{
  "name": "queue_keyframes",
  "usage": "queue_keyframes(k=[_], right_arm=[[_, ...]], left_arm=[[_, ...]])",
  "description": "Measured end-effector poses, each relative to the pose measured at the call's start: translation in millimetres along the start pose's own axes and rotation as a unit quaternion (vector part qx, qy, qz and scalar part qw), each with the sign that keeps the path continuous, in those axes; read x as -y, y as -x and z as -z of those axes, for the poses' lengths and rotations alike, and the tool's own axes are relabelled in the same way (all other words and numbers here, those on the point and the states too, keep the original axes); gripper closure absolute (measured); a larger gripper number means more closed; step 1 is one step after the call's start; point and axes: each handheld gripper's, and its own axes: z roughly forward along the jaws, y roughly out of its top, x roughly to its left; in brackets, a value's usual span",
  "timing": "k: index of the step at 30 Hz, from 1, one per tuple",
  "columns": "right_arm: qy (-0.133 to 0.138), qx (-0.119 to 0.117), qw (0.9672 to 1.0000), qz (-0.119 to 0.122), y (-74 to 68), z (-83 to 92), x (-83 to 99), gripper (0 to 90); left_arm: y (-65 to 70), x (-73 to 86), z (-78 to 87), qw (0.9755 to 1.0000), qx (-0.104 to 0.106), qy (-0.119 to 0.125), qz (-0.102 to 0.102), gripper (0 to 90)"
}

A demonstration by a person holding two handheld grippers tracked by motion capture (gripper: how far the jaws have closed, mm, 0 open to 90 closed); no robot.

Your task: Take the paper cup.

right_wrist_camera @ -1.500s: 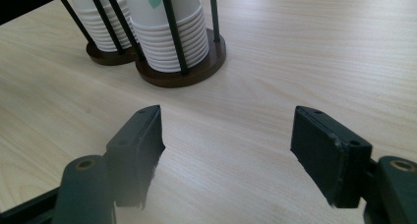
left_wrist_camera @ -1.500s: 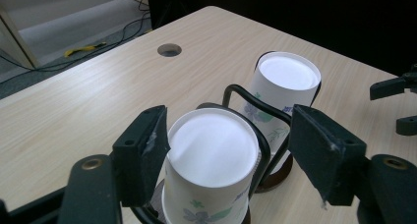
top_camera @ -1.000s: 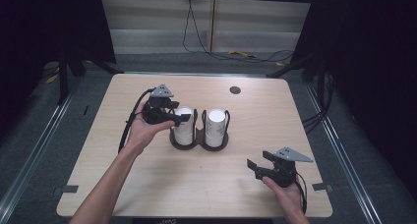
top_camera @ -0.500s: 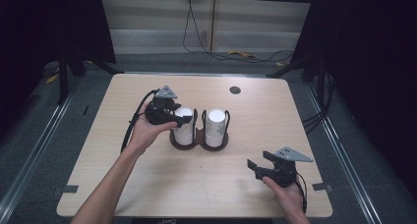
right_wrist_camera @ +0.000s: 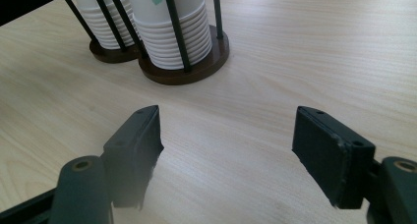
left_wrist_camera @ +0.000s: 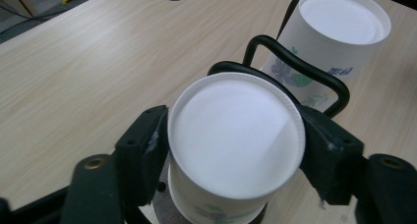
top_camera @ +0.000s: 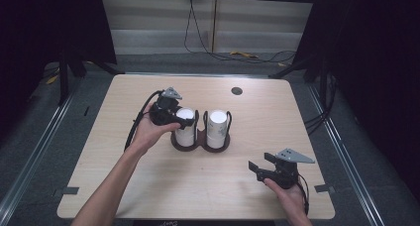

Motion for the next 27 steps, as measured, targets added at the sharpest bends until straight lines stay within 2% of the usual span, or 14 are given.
queue_keyframes(k=[10,11,16,17,21,24,27], right_arm=[[-0.001,0.001,1.0,-0.001,0.5,0.5,0.0,27.0],[-0.002,0.001,1.0,-0.001,0.8,0.2,0.1,27.1],[-0.001,0.001,1.0,-0.002,0.6,0.1,0.0,27.1],[-0.001,0.0,1.0,-0.004,0.7,0.1,-0.1,27.1],[-0.002,0.0,1.0,-0.004,0.6,0.1,0.0,27.1],[-0.001,0.002,1.0,-0.004,0.5,0.2,0.0,27.1],[-0.002,0.001,1.0,-0.004,1.0,0.0,0.0,27.1]], left_arm=[[-1.3,-0.5,4.1,1.0,-0.004,0.002,-0.005,34.3],[-2.0,-1.0,5.7,1.0,-0.004,0.008,0.001,34.4],[-2.0,-2.9,8.2,0.9999,0.0,0.015,-0.001,34.6],[-2.1,-3.4,9.6,0.9998,0.0,0.021,0.005,34.6],[-2.7,-5.0,12.9,0.9995,-0.001,0.029,0.007,34.7],[-2.2,-6.0,15.1,0.9996,-0.004,0.028,0.002,34.8],[-0.3,-8.0,17.2,0.9991,-0.005,0.041,-0.001,34.9]])
